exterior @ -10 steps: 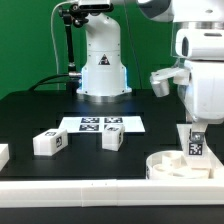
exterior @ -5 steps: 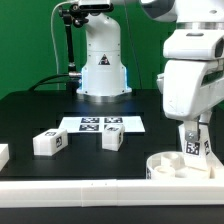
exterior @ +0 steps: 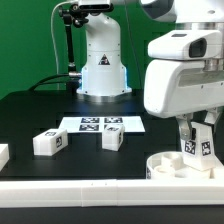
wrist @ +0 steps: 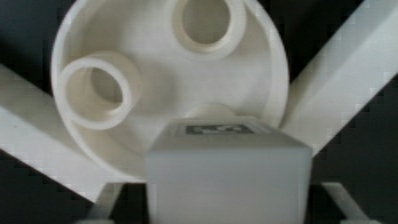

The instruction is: Assemble stool

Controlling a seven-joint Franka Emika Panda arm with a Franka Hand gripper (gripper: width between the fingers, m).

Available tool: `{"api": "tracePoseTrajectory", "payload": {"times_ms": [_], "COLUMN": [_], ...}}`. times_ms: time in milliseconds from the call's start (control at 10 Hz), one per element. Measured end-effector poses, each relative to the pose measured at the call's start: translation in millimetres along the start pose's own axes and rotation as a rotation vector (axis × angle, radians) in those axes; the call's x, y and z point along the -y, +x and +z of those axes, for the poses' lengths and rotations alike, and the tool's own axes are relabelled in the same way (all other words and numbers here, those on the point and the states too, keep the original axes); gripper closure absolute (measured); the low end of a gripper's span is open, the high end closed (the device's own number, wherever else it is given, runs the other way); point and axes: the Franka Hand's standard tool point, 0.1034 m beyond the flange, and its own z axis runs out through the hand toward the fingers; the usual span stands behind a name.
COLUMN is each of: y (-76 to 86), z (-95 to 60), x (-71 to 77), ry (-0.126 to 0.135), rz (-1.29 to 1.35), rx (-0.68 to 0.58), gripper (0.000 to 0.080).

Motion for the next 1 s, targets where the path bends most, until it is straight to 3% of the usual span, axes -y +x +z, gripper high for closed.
{"api": "tracePoseTrajectory", "payload": {"times_ms": [200, 300, 1000], "y": [-4.8, -5.2, -4.0], "z": [1.7, 2.2, 2.2], "x": [2.9, 4.2, 6.6], "ry": [0.067, 0.088, 0.11], "rz": [0.233, 0.381, 0.884], "rx": [0.015, 0.02, 0.042], "gripper": [0.0459, 0.0459, 0.0459]}}
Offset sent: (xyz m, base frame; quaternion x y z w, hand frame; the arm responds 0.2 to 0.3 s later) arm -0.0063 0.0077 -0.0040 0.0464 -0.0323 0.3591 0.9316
